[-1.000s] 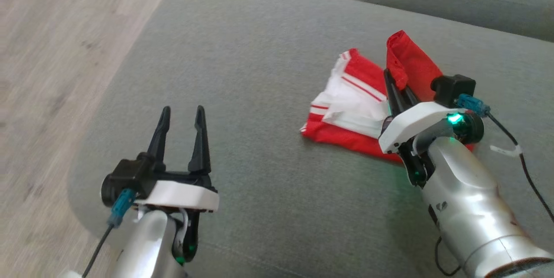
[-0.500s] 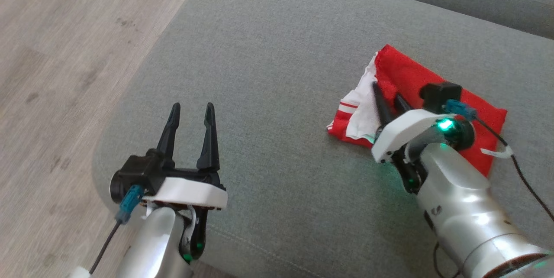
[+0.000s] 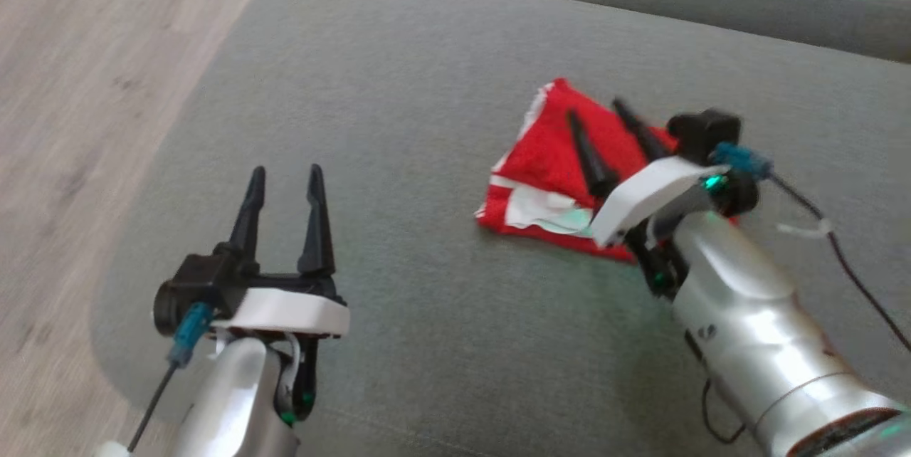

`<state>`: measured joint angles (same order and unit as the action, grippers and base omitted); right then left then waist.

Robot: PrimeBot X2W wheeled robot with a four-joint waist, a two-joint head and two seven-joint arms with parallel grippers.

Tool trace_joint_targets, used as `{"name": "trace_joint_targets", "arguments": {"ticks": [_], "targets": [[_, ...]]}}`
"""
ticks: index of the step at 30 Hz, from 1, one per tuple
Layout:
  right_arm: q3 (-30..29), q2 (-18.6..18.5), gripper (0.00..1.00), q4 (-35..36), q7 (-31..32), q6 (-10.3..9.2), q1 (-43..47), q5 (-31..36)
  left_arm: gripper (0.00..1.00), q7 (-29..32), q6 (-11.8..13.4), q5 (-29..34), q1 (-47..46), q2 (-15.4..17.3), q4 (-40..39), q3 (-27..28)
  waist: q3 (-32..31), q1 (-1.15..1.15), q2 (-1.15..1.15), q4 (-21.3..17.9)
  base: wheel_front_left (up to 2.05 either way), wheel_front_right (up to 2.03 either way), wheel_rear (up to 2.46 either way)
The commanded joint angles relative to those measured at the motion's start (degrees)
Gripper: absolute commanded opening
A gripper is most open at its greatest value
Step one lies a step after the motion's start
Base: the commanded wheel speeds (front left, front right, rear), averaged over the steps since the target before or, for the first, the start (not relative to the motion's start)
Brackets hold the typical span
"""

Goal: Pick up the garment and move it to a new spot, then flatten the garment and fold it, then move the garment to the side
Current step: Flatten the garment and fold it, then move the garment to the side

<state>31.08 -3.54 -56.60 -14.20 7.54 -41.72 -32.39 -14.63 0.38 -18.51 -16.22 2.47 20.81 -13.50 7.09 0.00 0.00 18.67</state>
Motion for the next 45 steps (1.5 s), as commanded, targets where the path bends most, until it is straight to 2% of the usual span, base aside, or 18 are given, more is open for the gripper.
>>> {"name": "trace_joint_targets", "arguments": {"ticks": [1, 5, 8, 13, 17, 23, 30, 36, 40, 45], "targets": [[-3.0, 0.7, 1.0, 2.8, -0.7, -0.05, -2.1, 3.2, 1.0, -0.4, -0.3, 0.6, -2.2, 0.8, -2.0, 2.6, -0.8, 0.0, 0.0, -3.3, 0.0, 0.0, 0.0], [-15.8, 0.7, 1.0, 12.1, -0.8, -0.05, 3.2, 15.0, 1.0, -0.4, -0.5, 1.5, -1.8, 0.9, -2.5, 4.1, -1.1, 0.0, 0.0, -7.0, 0.0, 0.0, 0.0], [-23.2, 0.7, 1.0, 20.3, -0.8, -0.05, 9.8, 21.5, 1.0, -0.4, -0.2, 2.2, -1.2, 1.1, -2.2, 5.2, -1.4, 0.0, 0.0, -9.6, 0.0, 0.0, 0.0], [-30.0, 0.7, 1.0, 30.1, -0.8, -0.05, 19.2, 25.2, 1.0, -0.4, -0.6, 2.9, -0.1, 1.0, -2.0, 6.8, -1.8, 0.0, 0.0, -13.3, 0.0, 0.0, 0.0], [-31.4, 0.7, 1.0, 35.1, -0.8, -0.05, 24.1, 26.9, 1.0, -0.4, -1.4, 3.8, 0.9, 1.0, -1.7, 7.6, -1.5, 0.0, 0.0, -15.8, 0.0, 0.0, 0.0], [-31.5, 0.7, 1.0, 37.8, -0.8, -0.05, 29.7, 26.4, 1.0, -0.4, -2.0, 5.6, 2.7, 1.1, -1.2, 9.0, -1.7, 0.0, 0.0, -17.3, 0.0, 0.0, 0.0], [-30.7, 0.7, 1.0, 38.6, -0.8, -0.05, 31.0, 26.1, 1.0, -0.4, -2.4, 6.7, 3.5, 0.8, -1.1, 9.3, -1.9, 0.0, 0.0, -17.3, 0.0, 0.0, 0.0], [-31.1, 0.7, 1.0, 38.9, -0.8, -0.05, 29.9, 26.3, 1.0, -0.4, -2.9, 7.1, 2.3, 0.6, -1.4, 8.5, -0.5, 0.0, 0.0, -15.7, 0.0, 0.0, 0.0], [-30.6, 0.7, 1.0, 36.3, -0.3, -0.05, 27.6, 26.8, 1.0, -0.4, -3.3, 7.3, 1.2, 0.5, -1.5, 7.5, 1.2, 0.0, 0.0, -13.9, 0.0, 0.0, 0.0], [-29.3, 0.7, 1.0, 29.0, 4.0, -0.05, 22.5, 26.2, 1.0, -0.4, -3.5, 7.4, 0.1, 0.4, -1.1, 6.8, 3.3, 0.0, 0.0, -11.5, 0.0, 0.0, 0.0]]}}
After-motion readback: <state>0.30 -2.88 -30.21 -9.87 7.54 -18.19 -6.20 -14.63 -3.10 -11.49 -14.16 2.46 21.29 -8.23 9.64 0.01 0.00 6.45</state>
